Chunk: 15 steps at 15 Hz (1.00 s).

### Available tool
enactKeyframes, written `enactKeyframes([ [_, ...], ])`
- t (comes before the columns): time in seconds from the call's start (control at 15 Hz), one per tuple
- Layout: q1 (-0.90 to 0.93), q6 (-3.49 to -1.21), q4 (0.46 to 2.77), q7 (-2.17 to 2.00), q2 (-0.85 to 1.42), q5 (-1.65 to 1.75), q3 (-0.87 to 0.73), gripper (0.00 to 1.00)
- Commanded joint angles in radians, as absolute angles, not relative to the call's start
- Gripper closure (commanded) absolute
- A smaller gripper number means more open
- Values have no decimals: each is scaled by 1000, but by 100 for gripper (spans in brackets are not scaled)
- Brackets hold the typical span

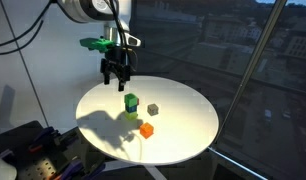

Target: Pick up the green block and put it on the table

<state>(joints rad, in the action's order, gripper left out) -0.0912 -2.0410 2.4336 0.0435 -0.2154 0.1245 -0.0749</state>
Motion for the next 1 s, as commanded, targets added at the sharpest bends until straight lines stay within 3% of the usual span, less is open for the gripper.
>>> enactKeyframes([
  [0.0, -89, -2040, 2433, 43, -215, 125, -77, 0],
  [0.93, -89, -2059, 2419, 39, -207, 116, -79, 0],
])
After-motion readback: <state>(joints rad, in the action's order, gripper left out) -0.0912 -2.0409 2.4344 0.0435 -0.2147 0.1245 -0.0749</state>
